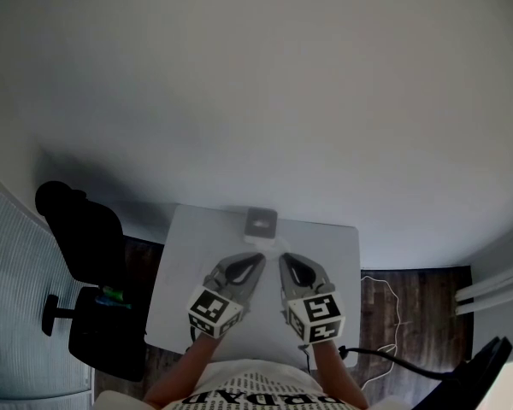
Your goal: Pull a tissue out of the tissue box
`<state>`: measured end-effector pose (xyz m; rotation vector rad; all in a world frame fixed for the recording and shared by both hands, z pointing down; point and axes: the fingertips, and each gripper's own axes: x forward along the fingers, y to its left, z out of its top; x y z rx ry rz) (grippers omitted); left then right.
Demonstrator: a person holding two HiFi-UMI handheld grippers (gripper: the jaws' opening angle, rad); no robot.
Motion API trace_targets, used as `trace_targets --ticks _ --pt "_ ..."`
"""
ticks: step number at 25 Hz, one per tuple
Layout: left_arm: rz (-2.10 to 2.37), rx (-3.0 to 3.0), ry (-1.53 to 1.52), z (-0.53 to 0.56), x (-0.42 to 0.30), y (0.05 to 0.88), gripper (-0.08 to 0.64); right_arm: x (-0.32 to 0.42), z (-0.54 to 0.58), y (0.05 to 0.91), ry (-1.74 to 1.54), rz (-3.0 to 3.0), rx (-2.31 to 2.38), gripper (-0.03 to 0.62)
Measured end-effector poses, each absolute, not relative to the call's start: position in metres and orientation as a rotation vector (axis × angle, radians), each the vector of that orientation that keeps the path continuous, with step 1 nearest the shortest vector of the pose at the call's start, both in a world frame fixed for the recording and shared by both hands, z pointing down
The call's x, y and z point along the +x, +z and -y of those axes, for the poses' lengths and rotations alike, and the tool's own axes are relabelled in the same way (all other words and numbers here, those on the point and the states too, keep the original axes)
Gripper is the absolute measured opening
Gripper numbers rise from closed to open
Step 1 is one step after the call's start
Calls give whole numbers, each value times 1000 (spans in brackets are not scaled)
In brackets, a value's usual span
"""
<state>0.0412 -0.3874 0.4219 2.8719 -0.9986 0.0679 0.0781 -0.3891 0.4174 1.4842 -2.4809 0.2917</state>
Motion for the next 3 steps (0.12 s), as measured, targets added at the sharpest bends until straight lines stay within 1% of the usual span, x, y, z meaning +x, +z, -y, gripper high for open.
trace_targets --ticks 3 --pt "1001 2871 72 390 41 422 -2 78 391 418 292 2480 1481 8"
